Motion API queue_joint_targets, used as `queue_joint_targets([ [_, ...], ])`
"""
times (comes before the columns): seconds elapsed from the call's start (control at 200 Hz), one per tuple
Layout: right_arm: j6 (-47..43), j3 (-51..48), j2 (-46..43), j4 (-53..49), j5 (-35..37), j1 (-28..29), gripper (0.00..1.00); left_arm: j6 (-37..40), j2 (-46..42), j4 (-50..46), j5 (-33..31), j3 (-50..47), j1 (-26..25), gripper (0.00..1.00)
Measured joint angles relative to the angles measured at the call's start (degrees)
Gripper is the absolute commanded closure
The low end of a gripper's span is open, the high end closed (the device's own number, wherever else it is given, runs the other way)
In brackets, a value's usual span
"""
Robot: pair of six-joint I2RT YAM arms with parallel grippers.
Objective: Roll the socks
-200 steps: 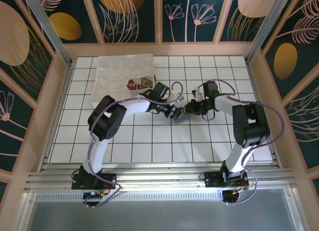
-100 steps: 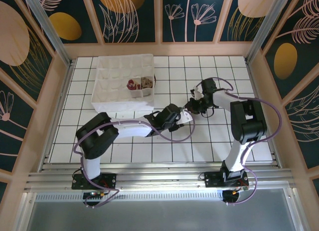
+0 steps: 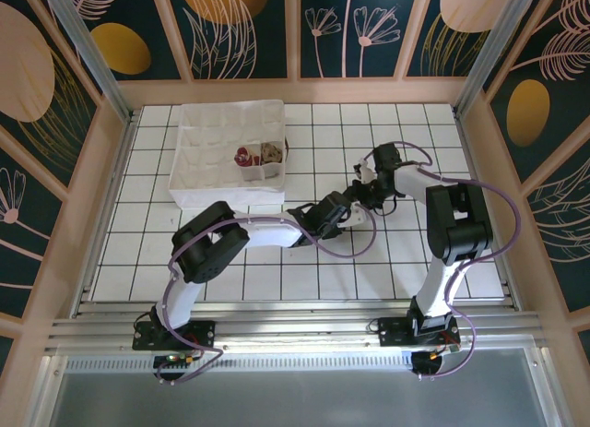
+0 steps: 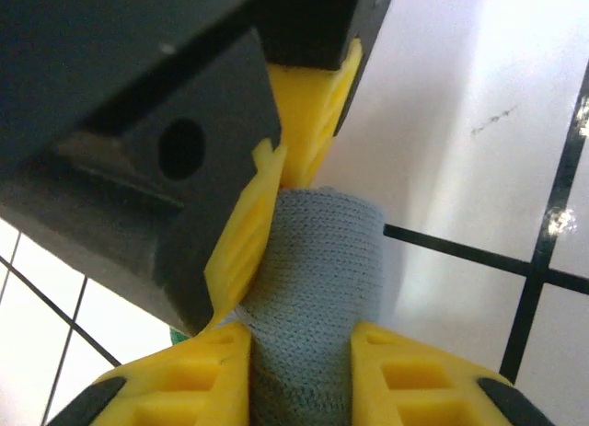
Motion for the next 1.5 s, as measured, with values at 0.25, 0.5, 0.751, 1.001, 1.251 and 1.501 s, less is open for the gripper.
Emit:
queue_joint_targets([
  [0.25,4.7,-6.9,-9.5,0.5,0.2,-3.5,0.40,-9.9,-1.9,-1.3,18.4,0.0,6.4,0.89],
  [0.5,15.5,-14.9,-19.7,8.7,-0.5,-4.0,0.35,-19.7,-1.8,-5.1,37.8,1.3,13.7,0.92],
  [0.751,28.6,-20.5,-20.8,17.1,-1.2,-2.8,0.30,-27.4,1.7,-6.2,49.8,4.2,17.6,0.93],
  [1.001,36.2,-20.6,-20.0,23.3,-0.8,0.6,0.29,-32.3,4.4,-6.5,56.0,6.5,19.7,0.93],
  [1.251,40.9,-20.9,-14.2,27.1,0.1,0.7,0.30,-33.9,6.8,-8.2,59.4,9.3,20.3,0.92],
  [1.501,42.4,-20.0,-10.1,27.6,0.0,1.0,0.30,-35.1,8.0,-9.4,61.2,10.6,20.9,0.92],
])
